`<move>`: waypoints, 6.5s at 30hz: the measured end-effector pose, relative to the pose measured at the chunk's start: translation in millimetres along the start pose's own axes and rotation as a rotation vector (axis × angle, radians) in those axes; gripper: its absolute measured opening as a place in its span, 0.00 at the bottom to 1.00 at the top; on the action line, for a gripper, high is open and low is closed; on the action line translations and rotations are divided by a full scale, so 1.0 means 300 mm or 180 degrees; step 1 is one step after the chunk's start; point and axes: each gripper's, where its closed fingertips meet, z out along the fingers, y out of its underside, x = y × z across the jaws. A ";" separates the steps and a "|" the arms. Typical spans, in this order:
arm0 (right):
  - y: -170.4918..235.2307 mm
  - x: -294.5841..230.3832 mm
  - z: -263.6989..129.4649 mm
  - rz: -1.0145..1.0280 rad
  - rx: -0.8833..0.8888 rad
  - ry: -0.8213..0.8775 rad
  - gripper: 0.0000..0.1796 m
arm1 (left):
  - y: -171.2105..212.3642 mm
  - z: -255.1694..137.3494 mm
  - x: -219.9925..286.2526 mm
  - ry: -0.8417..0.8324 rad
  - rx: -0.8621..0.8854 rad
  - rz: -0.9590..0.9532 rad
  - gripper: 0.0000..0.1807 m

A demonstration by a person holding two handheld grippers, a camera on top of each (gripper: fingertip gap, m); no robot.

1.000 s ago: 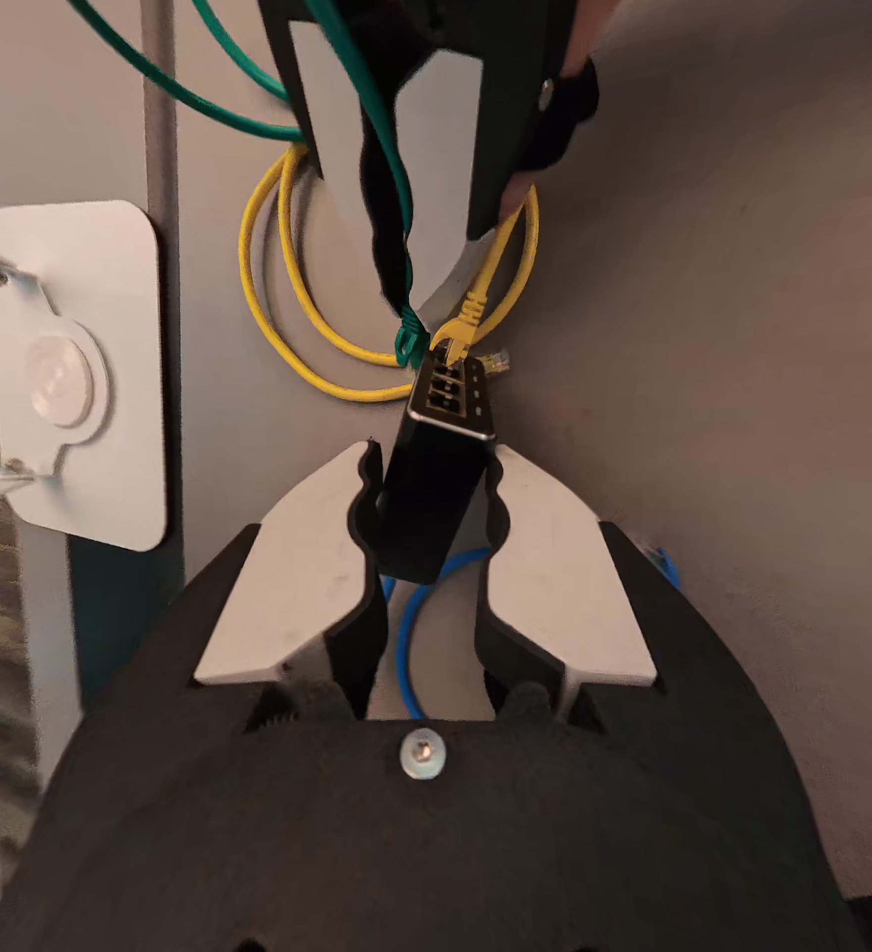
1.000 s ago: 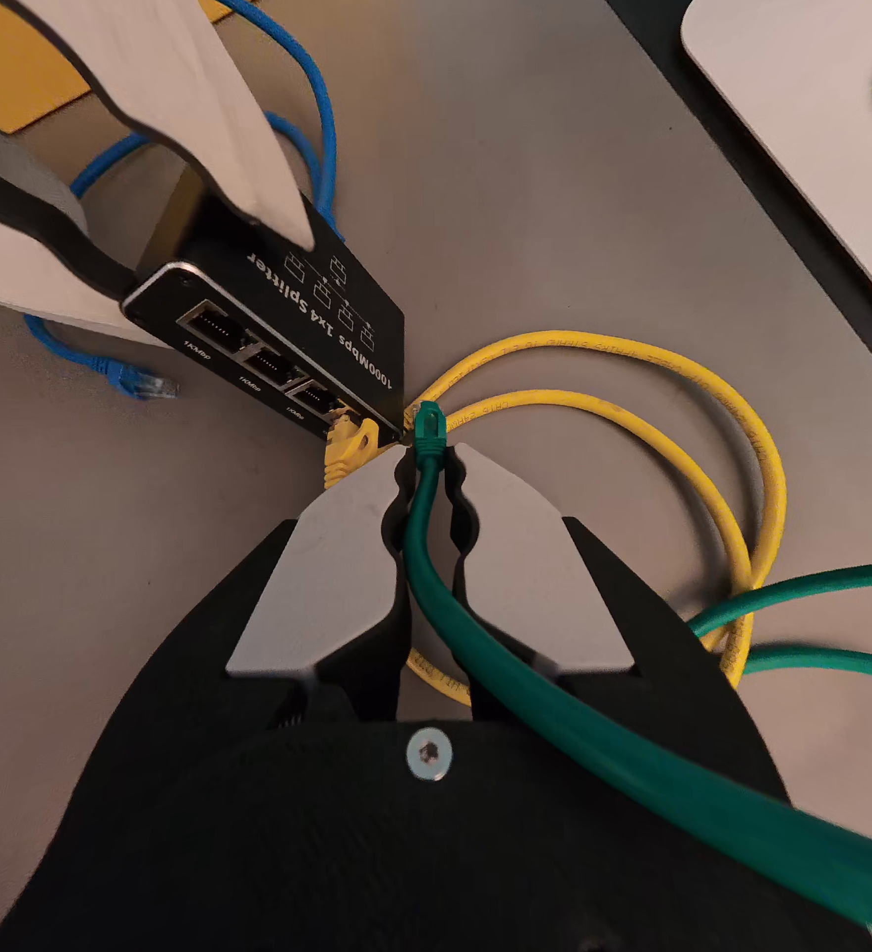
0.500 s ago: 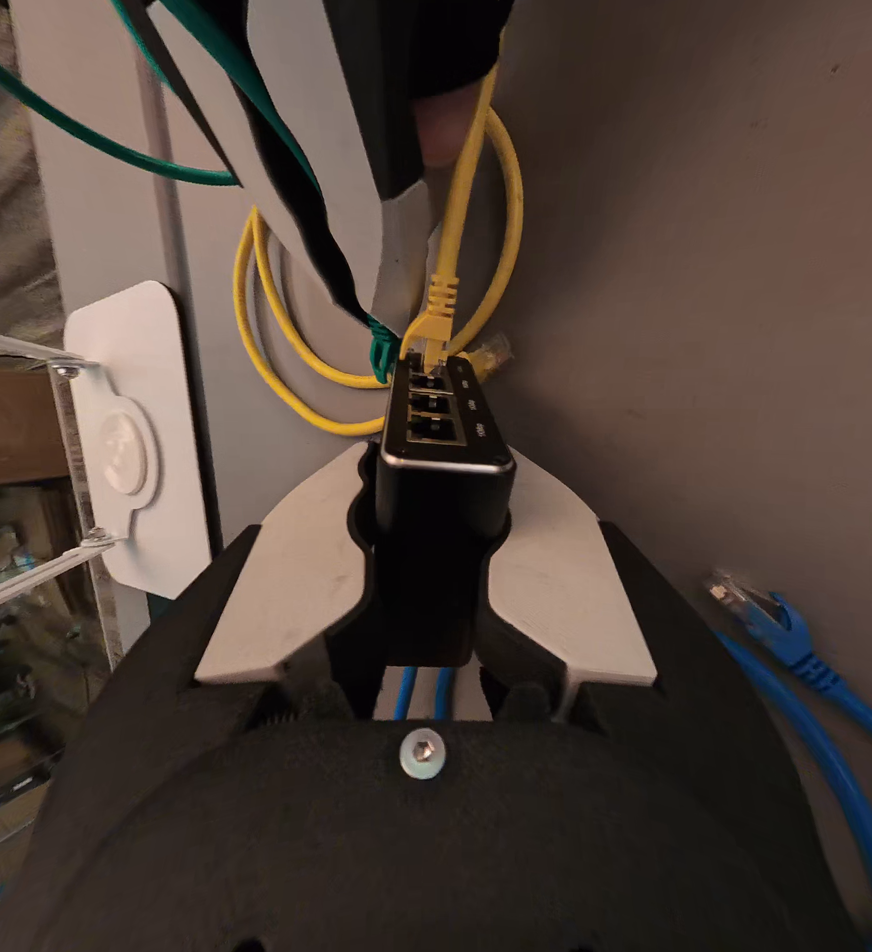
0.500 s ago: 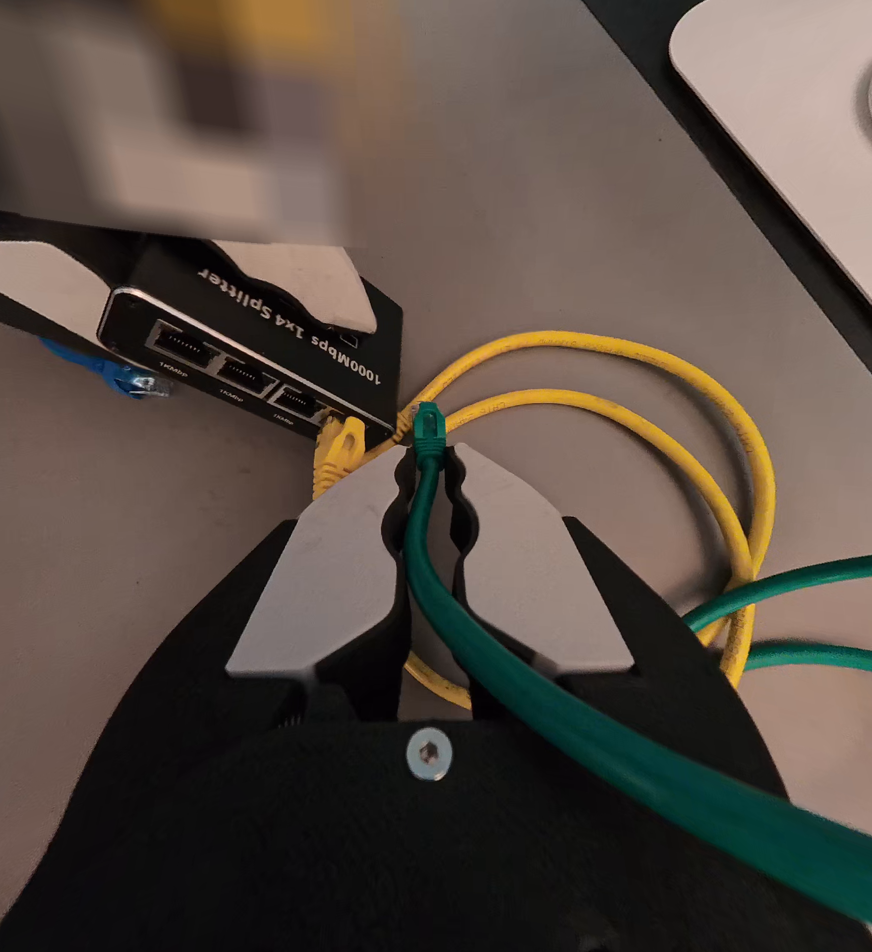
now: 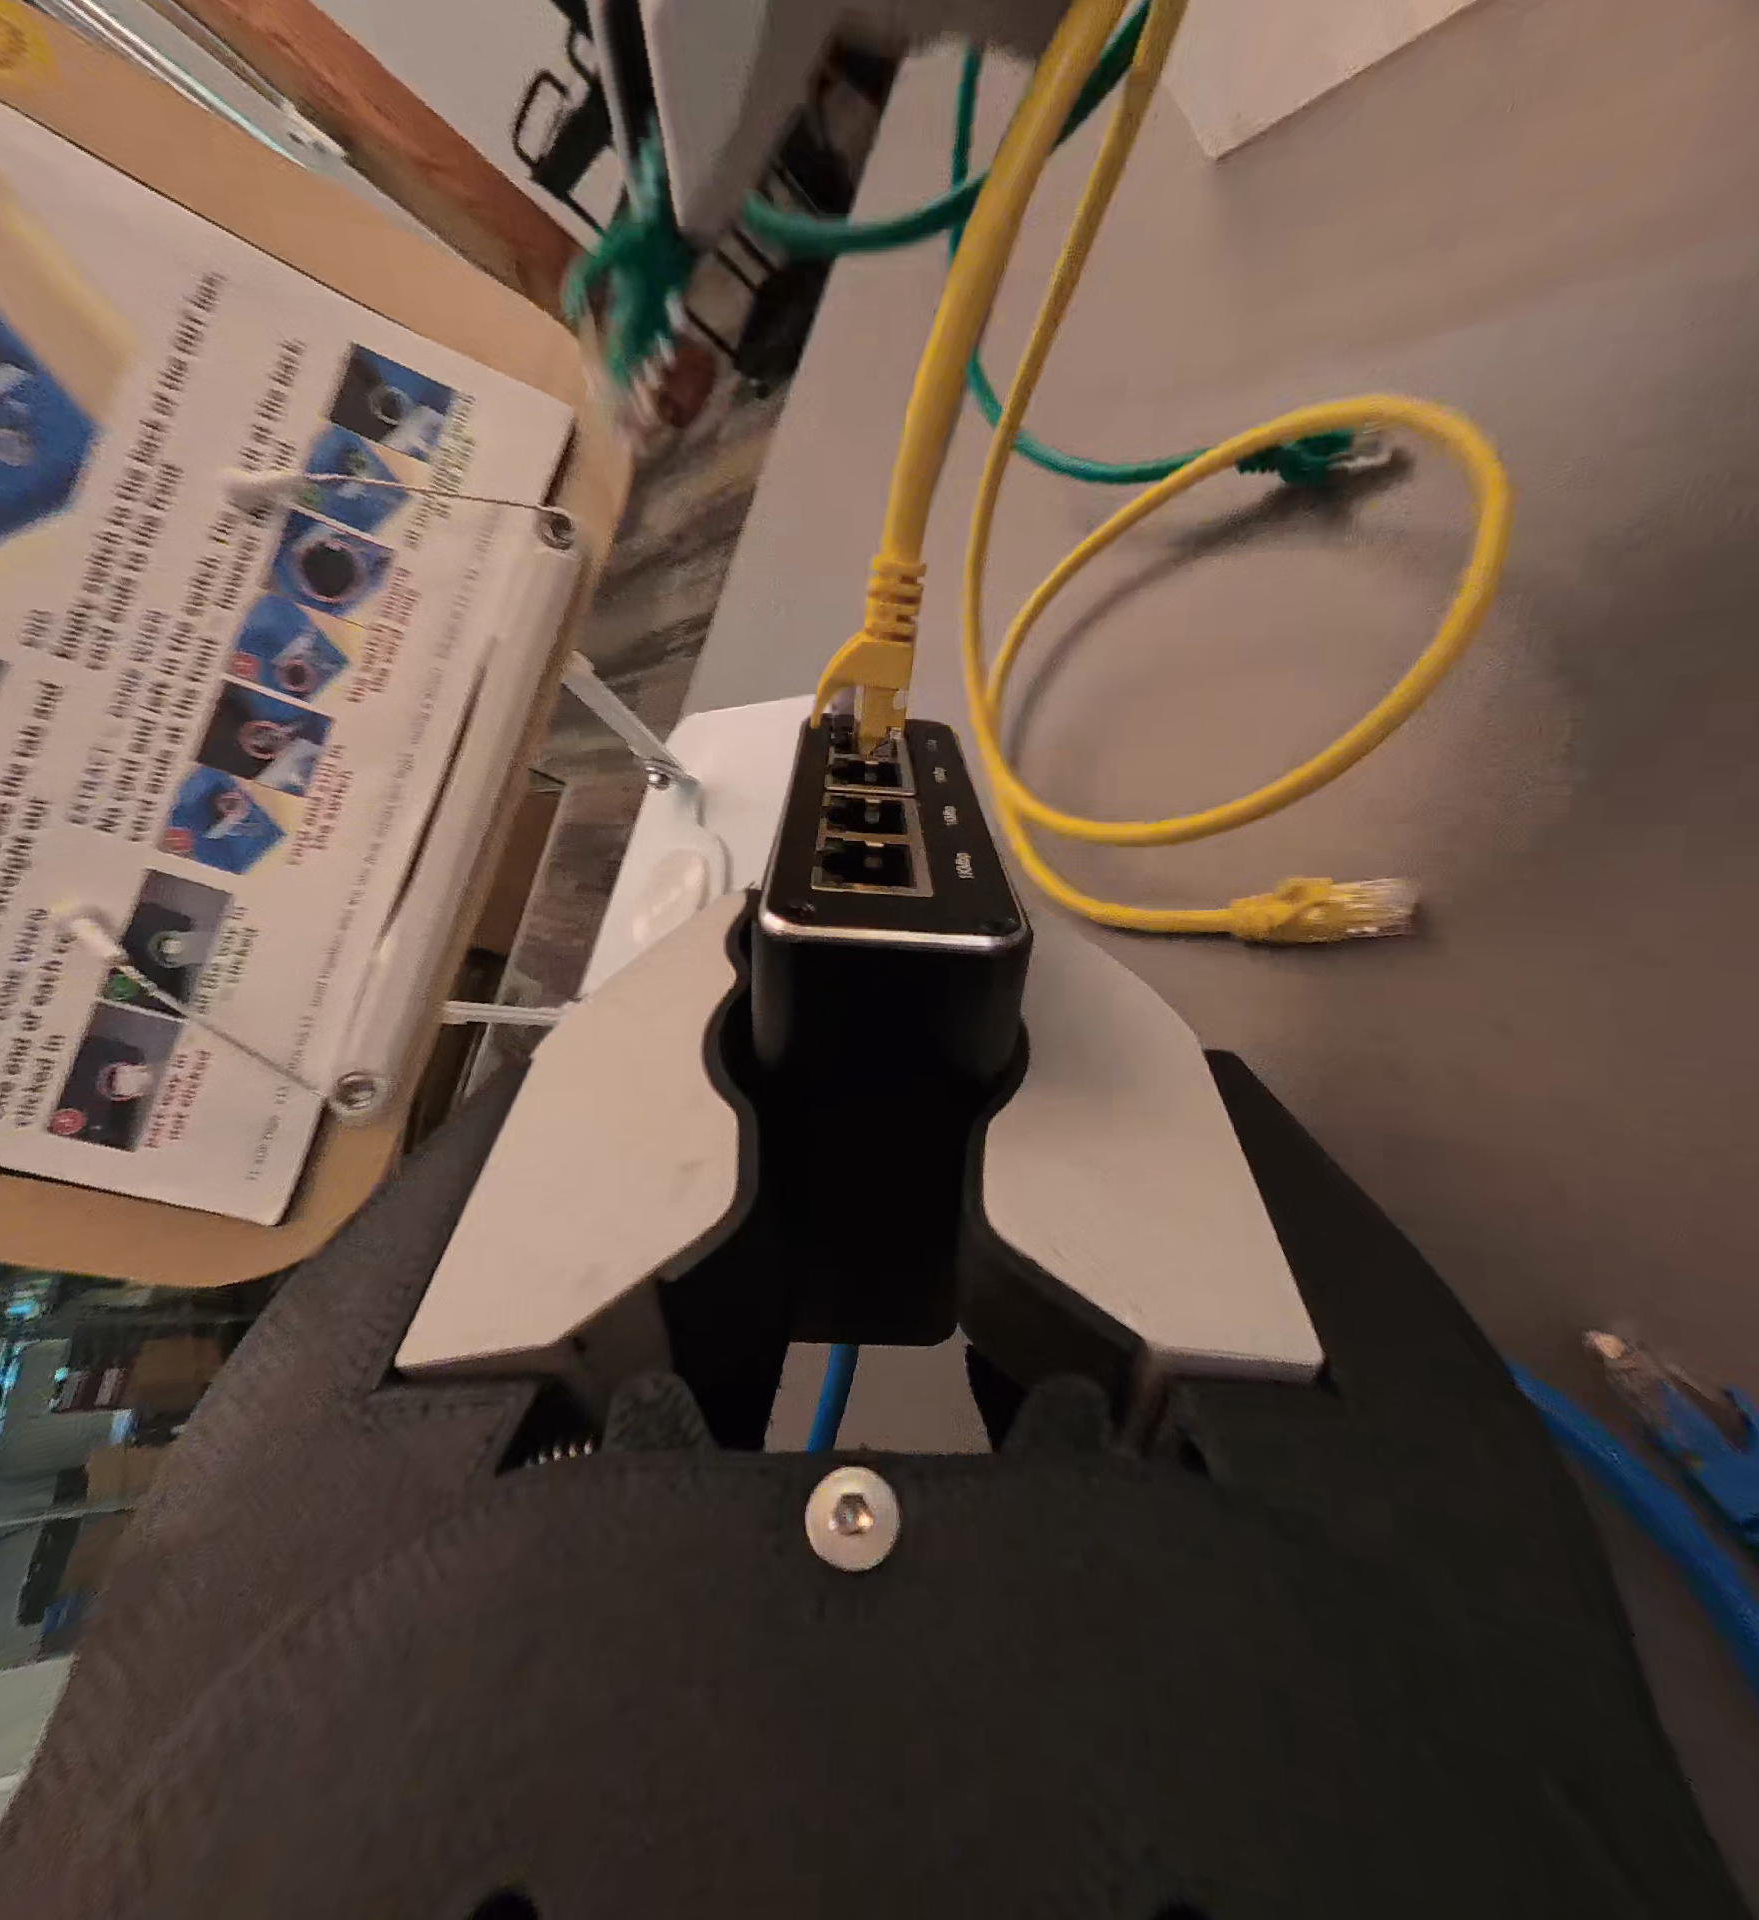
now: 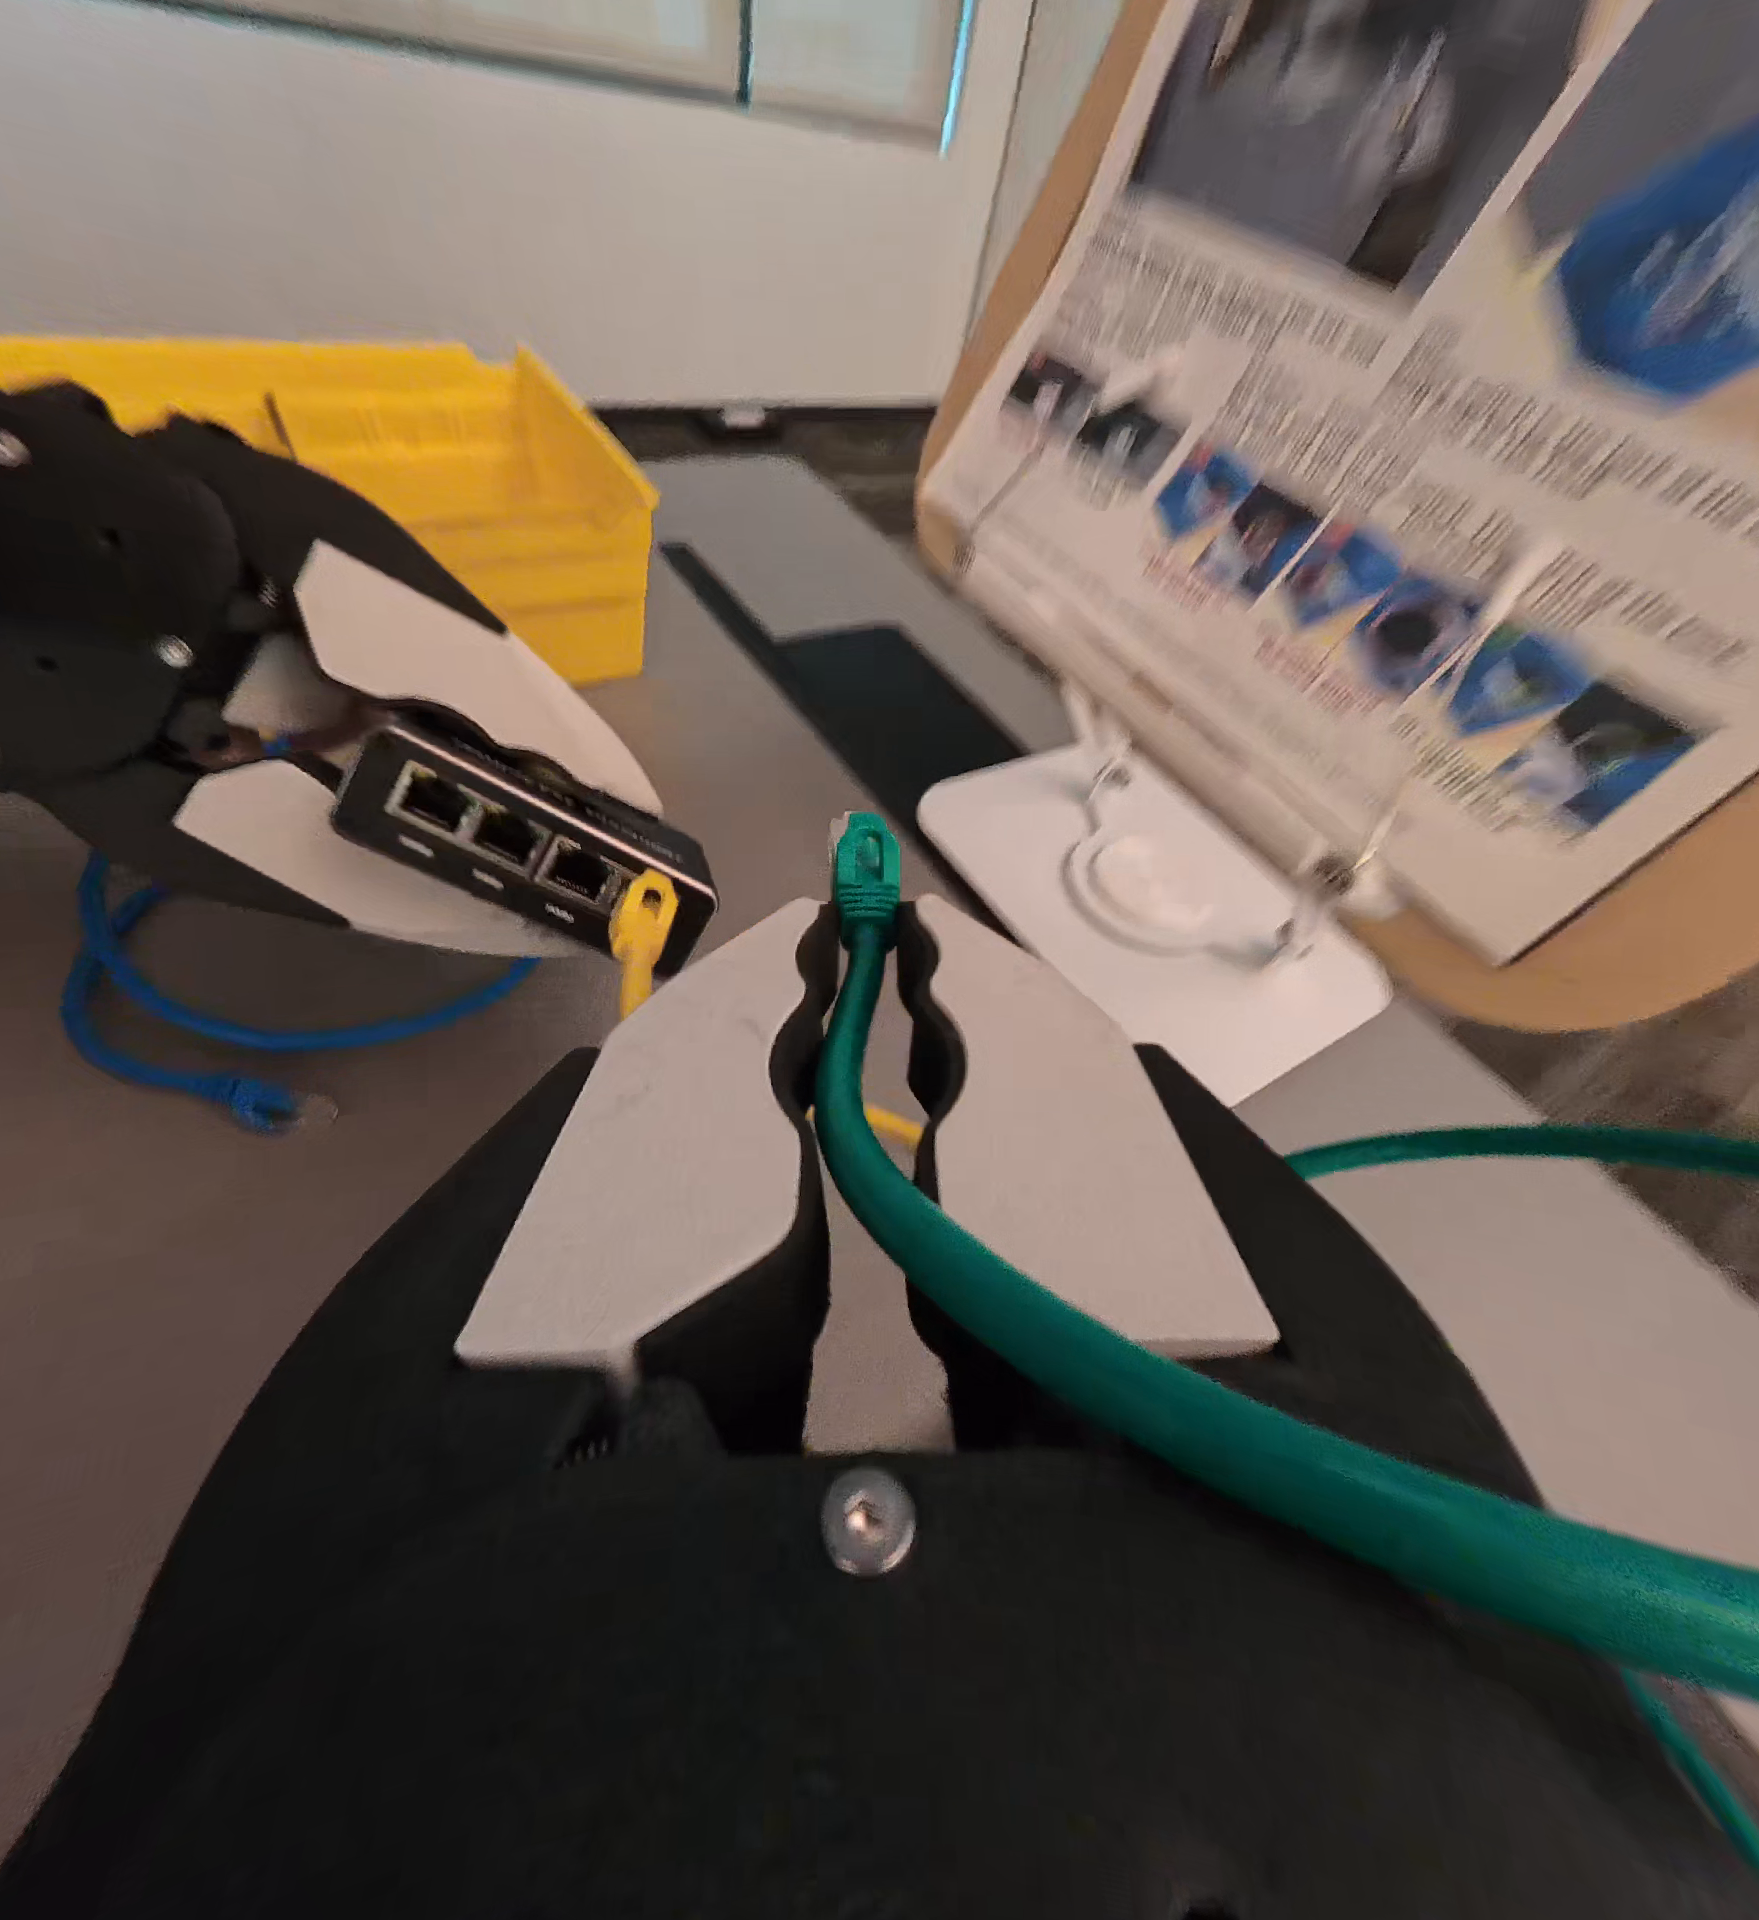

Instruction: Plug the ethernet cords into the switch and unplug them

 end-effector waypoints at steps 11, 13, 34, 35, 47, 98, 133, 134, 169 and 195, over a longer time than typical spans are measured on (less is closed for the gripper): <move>-0.418 -0.031 -0.417 -0.1555 0.0675 0.1954 0.06 | -0.073 -0.207 -0.138 -0.0579 0.0369 0.0320 0.21; -0.453 -0.055 -0.464 -0.1561 0.0721 0.2054 0.07 | -0.100 -0.246 -0.162 -0.0615 0.0545 0.0214 0.21; -0.379 -0.496 -0.129 -0.0056 0.0815 -0.0217 0.06 | -0.233 -0.360 -0.229 -0.1467 0.0635 0.0780 0.21; -0.376 -0.489 -0.130 -0.0057 0.0824 -0.0208 0.06 | -0.238 -0.355 -0.224 -0.1473 0.0623 0.0808 0.21; -0.316 -0.453 -0.114 -0.0273 0.0509 -0.0124 0.06 | -0.246 -0.319 -0.192 -0.1441 0.0509 0.0910 0.21; -0.218 -0.508 -0.188 -0.0862 -0.0394 -0.0573 0.13 | -0.191 -0.329 -0.181 -0.1001 0.0118 0.0760 0.20; -0.314 -0.445 -0.292 0.0127 0.1473 -0.1841 0.33 | -0.530 -0.490 -0.016 0.1390 0.2286 -0.1536 0.20; -0.318 -0.462 -0.296 0.0150 0.1486 -0.1938 0.33 | -0.530 -0.486 -0.016 0.1369 0.2264 -0.1533 0.20; -0.270 -0.421 -0.247 0.0195 0.0979 -0.1707 0.18 | -0.494 -0.407 0.000 0.1700 0.2114 -0.2004 0.19; -0.227 -0.010 -0.412 0.0872 0.0549 -0.0062 0.19 | -0.339 -0.471 -0.231 0.1351 0.2131 -0.2866 0.19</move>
